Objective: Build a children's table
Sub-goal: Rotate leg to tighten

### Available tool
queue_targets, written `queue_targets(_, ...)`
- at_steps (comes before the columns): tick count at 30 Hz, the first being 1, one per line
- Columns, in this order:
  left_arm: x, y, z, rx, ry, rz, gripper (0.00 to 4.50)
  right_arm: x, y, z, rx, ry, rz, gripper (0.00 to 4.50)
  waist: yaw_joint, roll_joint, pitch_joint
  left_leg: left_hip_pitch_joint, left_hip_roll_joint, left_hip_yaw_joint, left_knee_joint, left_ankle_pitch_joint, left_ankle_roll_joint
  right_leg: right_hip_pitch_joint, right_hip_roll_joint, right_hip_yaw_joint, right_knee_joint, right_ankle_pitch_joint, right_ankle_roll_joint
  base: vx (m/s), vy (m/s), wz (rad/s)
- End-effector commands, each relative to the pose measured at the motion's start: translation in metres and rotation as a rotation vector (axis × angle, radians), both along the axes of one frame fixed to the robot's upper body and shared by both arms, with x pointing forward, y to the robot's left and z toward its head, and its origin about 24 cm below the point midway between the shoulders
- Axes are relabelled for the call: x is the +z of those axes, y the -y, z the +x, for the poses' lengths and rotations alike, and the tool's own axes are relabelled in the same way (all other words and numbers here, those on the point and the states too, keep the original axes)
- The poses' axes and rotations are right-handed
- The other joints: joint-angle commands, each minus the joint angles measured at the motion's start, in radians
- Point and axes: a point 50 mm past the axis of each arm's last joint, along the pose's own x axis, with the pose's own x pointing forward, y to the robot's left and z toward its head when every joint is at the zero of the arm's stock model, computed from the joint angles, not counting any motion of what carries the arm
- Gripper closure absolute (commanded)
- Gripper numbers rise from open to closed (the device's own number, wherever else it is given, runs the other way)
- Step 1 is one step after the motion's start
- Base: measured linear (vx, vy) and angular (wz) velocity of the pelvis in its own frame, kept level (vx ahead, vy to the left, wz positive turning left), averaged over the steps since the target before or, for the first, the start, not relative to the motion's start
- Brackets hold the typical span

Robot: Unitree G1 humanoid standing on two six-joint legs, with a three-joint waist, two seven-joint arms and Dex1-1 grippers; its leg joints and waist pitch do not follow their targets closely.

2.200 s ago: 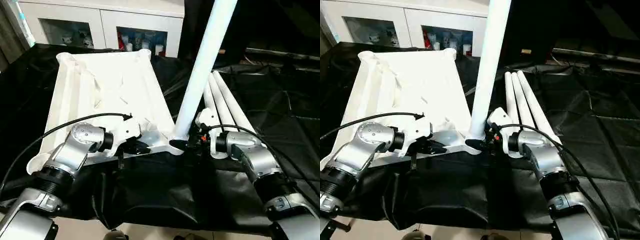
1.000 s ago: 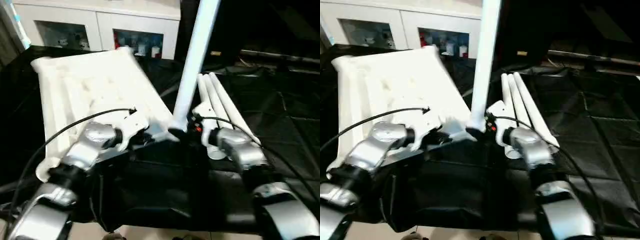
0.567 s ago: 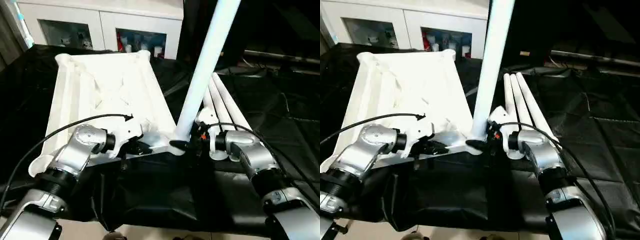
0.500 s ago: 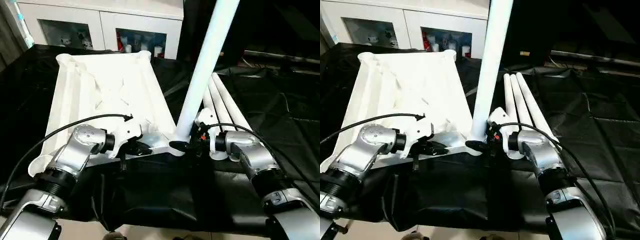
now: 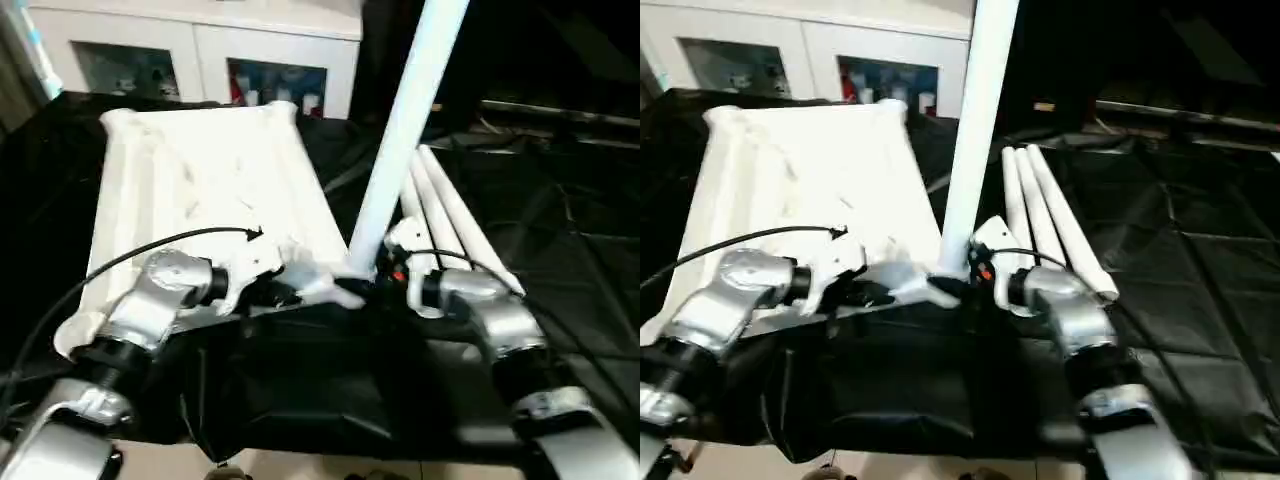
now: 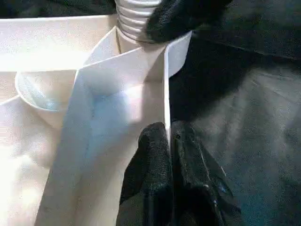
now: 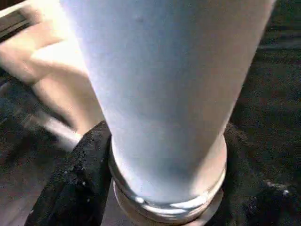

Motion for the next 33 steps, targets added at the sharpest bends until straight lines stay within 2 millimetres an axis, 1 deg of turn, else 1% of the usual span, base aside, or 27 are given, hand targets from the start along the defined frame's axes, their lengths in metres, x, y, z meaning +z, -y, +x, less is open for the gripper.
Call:
queue_targets(1, -0.006, 0.01, 0.007, 0.087, 0.008, 0.02, 4.5, -0.018, -0.004, 0.0, -0.14, -0.087, -0.043, 1.71, -0.004, 0.01, -0.052, 0.008, 0.02, -0.007, -0.074, -0.288, -0.029, 0.035, -0.079, 0.047, -0.095, -0.465, -0.134, 0.0, 0.0, 0.0)
queue_targets(2, -0.007, 0.017, 0.011, 0.129, 0.019, 0.021, 4.5, -0.02, -0.01, 0.002, -0.196, -0.104, -0.055, 1.72, -0.004, 0.009, -0.051, 0.013, 0.018, -0.006, -0.073, -0.295, -0.03, 0.031, -0.078, 0.046, -0.101, -0.473, -0.129, 0.0, 0.0, 0.0)
queue_targets(3, -0.008, 0.029, 0.016, 0.184, 0.029, 0.014, 4.5, -0.024, -0.021, 0.004, -0.262, -0.126, -0.083, 1.72, -0.004, 0.009, -0.051, 0.014, 0.018, -0.006, -0.072, -0.296, -0.031, 0.029, -0.078, 0.047, -0.101, -0.472, -0.127, 0.0, 0.0, 0.0)
queue_targets(4, -0.008, 0.039, 0.018, 0.212, 0.034, 0.006, 4.5, -0.024, -0.031, 0.005, -0.275, -0.131, -0.098, 1.72, -0.005, 0.01, -0.05, 0.019, 0.016, -0.004, -0.071, -0.311, -0.032, 0.023, -0.075, 0.046, -0.102, -0.48, -0.127, 0.0, 0.0, 0.0)
queue_targets(5, -0.008, 0.043, 0.019, 0.221, 0.036, 0.003, 4.5, -0.024, -0.035, 0.005, -0.275, -0.13, -0.102, 1.72, -0.004, 0.01, -0.049, 0.022, 0.016, -0.005, -0.071, -0.326, -0.033, 0.021, -0.074, 0.044, -0.104, -0.494, -0.122, 0.0, 0.0, 0.0)
queue_targets(6, -0.008, 0.047, 0.019, 0.226, 0.04, -0.002, 4.5, -0.022, -0.042, 0.005, -0.263, -0.128, -0.092, 1.72, 0.0, 0.008, -0.049, 0.025, 0.015, -0.004, -0.068, -0.345, -0.022, 0.019, -0.076, 0.043, -0.111, -0.516, -0.11, 0.0, 0.0, 0.0)
queue_targets(7, -0.008, 0.051, 0.02, 0.23, 0.043, -0.003, 4.5, -0.018, -0.048, 0.006, -0.24, -0.108, -0.084, 1.72, 0.001, 0.007, -0.05, 0.023, 0.015, -0.005, -0.069, -0.345, -0.017, 0.02, -0.077, 0.043, -0.111, -0.516, -0.105, 0.0, 0.0, 0.0)
queue_targets(8, -0.008, 0.055, 0.02, 0.233, 0.045, -0.004, 4.5, -0.014, -0.054, 0.007, -0.217, -0.084, -0.075, 1.37, 0.003, 0.007, -0.05, 0.016, 0.016, -0.006, -0.072, -0.337, -0.01, 0.023, -0.077, 0.043, -0.111, -0.508, -0.099, 0.0, 0.0, 0.0)
queue_targets(10, -0.008, 0.054, 0.02, 0.228, 0.045, -0.002, 4.5, -0.011, -0.053, 0.009, -0.213, -0.071, -0.047, 1.03, 0.003, 0.008, -0.051, 0.009, 0.018, -0.008, -0.075, -0.33, -0.007, 0.027, -0.078, 0.043, -0.107, -0.488, -0.098, 0.0, 0.0, 0.0)
queue_targets(11, -0.008, 0.052, 0.02, 0.223, 0.043, 0.0, 4.5, -0.009, -0.052, 0.009, -0.202, -0.066, -0.031, 1.0, 0.002, 0.008, -0.052, 0.009, 0.019, -0.008, -0.076, -0.329, -0.007, 0.027, -0.077, 0.042, -0.106, -0.483, -0.1, 0.0, 0.0, 0.0)
queue_targets(13, -0.01, 0.048, 0.019, 0.216, 0.037, 0.005, 4.5, -0.007, -0.05, 0.011, -0.19, -0.05, -0.024, 0.8, -0.001, 0.007, -0.051, 0.0, 0.018, -0.011, -0.078, -0.33, -0.006, 0.034, -0.078, 0.041, -0.104, -0.484, -0.096, 0.0, 0.0, 0.0)
queue_targets(14, -0.011, 0.045, 0.019, 0.212, 0.034, 0.011, 4.5, -0.006, -0.048, 0.012, -0.184, -0.035, -0.031, 0.67, -0.001, 0.006, -0.051, 0.001, 0.017, -0.011, -0.077, -0.333, -0.005, 0.032, -0.081, 0.041, -0.107, -0.504, -0.09, 0.0, 0.0, 0.0)
queue_targets(15, -0.011, 0.043, 0.019, 0.208, 0.032, 0.014, 4.5, -0.006, -0.046, 0.013, -0.178, -0.025, -0.036, 0.58, -0.002, 0.007, -0.051, 0.004, 0.016, -0.01, -0.076, -0.336, -0.003, 0.029, -0.08, 0.041, -0.109, -0.512, -0.089, 0.0, 0.0, 0.0)
queue_targets(17, -0.012, 0.037, 0.017, 0.192, 0.026, 0.022, 4.5, -0.003, -0.04, 0.014, -0.147, 0.002, -0.044, 0.58, -0.003, 0.006, -0.051, 0.002, 0.017, -0.01, -0.076, -0.329, 0.003, 0.03, -0.081, 0.042, -0.109, -0.515, -0.09, 0.0, 0.0, 0.0)
queue_targets(18, -0.012, 0.027, 0.014, 0.158, 0.012, 0.021, 4.5, 0.0, -0.029, 0.013, -0.068, 0.033, -0.049, 0.58, -0.001, 0.005, -0.052, 0.001, 0.017, -0.01, -0.076, -0.324, 0.011, 0.033, -0.081, 0.042, -0.109, -0.505, -0.092, 0.0, 0.0, 0.0)
queue_targets(19, -0.012, 0.025, 0.013, 0.151, 0.009, 0.021, 4.5, 0.0, -0.027, 0.012, -0.053, 0.039, -0.051, 0.58, 0.0, 0.005, -0.051, -0.001, 0.02, -0.01, -0.077, -0.32, 0.015, 0.034, -0.082, 0.043, -0.108, -0.495, -0.096, 0.0, 0.0, 0.0)
queue_targets(21, -0.01, 0.018, 0.009, 0.091, 0.001, 0.017, 4.5, 0.002, -0.014, 0.009, 0.032, 0.066, -0.072, 0.58, -0.001, 0.002, -0.053, -0.01, 0.021, -0.011, -0.079, -0.287, 0.021, 0.041, -0.081, 0.043, -0.1, -0.453, -0.108, 0.0, 0.0, 0.0)
queue_targets(22, -0.009, 0.014, 0.006, 0.053, -0.004, 0.014, 4.5, 0.003, -0.007, 0.007, 0.084, 0.077, -0.079, 0.58, 0.0, 0.004, -0.054, -0.009, 0.022, -0.009, -0.077, -0.274, 0.025, 0.041, -0.082, 0.045, -0.098, -0.432, -0.117, 0.0, 0.0, 0.0)
queue_targets(23, -0.008, 0.012, 0.005, 0.032, -0.004, 0.009, 4.5, 0.004, -0.004, 0.006, 0.102, 0.078, -0.079, 0.58, 0.001, 0.004, -0.054, -0.009, 0.024, -0.009, -0.078, -0.266, 0.025, 0.042, -0.082, 0.046, -0.096, -0.415, -0.122, 0.0, 0.0, 0.0)
queue_targets(25, -0.006, 0.006, 0.0, -0.016, -0.025, -0.002, 4.5, 0.007, 0.007, 0.004, 0.139, 0.089, -0.077, 0.58, 0.0, 0.005, -0.059, -0.009, 0.025, -0.006, -0.075, -0.219, 0.032, 0.046, -0.078, 0.048, -0.082, -0.305, -0.163, 0.0, 0.0, 0.0)
queue_targets(26, -0.005, 0.005, -0.002, -0.039, -0.027, -0.004, 4.5, 0.009, 0.011, 0.004, 0.15, 0.092, -0.076, 0.58, 0.0, 0.006, -0.06, -0.009, 0.025, -0.004, -0.074, -0.207, 0.035, 0.046, -0.078, 0.049, -0.078, -0.274, -0.175, 0.05, 0.001, 0.0)
queue_targets(27, -0.005, 0.005, -0.002, -0.043, -0.028, -0.005, 4.5, 0.009, 0.012, 0.004, 0.152, 0.093, -0.075, 0.58, 0.001, 0.006, -0.061, -0.007, 0.025, -0.002, -0.072, -0.189, 0.041, 0.047, -0.078, 0.049, -0.075, -0.227, -0.194, 0.05, 0.001, 0.0)
queue_targets(28, -0.005, 0.001, -0.006, -0.085, -0.041, 0.002, 4.5, 0.013, 0.018, 0.004, 0.172, 0.099, -0.071, 0.58, 0.001, 0.007, -0.063, -0.004, 0.026, 0.0, -0.071, -0.167, 0.048, 0.048, -0.076, 0.049, -0.069, -0.178, -0.213, 0.054, 0.002, 0.02)
queue_targets(29, -0.005, 0.001, -0.006, -0.085, -0.041, 0.002, 4.5, 0.013, 0.018, 0.004, 0.172, 0.099, -0.071, 0.58, 0.003, 0.007, -0.065, -0.005, 0.025, 0.001, -0.069, -0.154, 0.052, 0.05, -0.076, 0.05, -0.066, -0.15, -0.221, 0.0, 0.0, 0.0)
queue_targets(30, -0.005, -0.002, -0.01, -0.12, -0.051, 0.01, 4.5, 0.015, 0.023, 0.003, 0.201, 0.102, -0.072, 0.58, 0.004, 0.01, -0.066, -0.006, 0.024, 0.002, -0.068, -0.123, 0.06, 0.053, -0.074, 0.05, -0.058, -0.091, -0.237, 0.0, 0.0, 0.0)
queue_targets(31, -0.005, -0.004, -0.011, -0.131, -0.054, 0.012, 4.5, 0.016, 0.024, 0.003, 0.213, 0.102, -0.073, 0.58, 0.005, 0.009, -0.066, -0.006, 0.024, 0.004, -0.066, -0.112, 0.07, 0.054, -0.073, 0.05, -0.056, -0.055, -0.247, 0.0, 0.0, 0.0)
queue_targets(33, -0.004, -0.008, -0.015, -0.166, -0.061, 0.011, 4.5, 0.018, 0.029, 0.0, 0.253, 0.104, -0.08, 0.58, 0.007, 0.01, -0.064, -0.004, 0.025, 0.006, -0.067, -0.119, 0.074, 0.055, -0.072, 0.049, -0.056, -0.051, -0.252, 0.0, 0.0, 0.0)
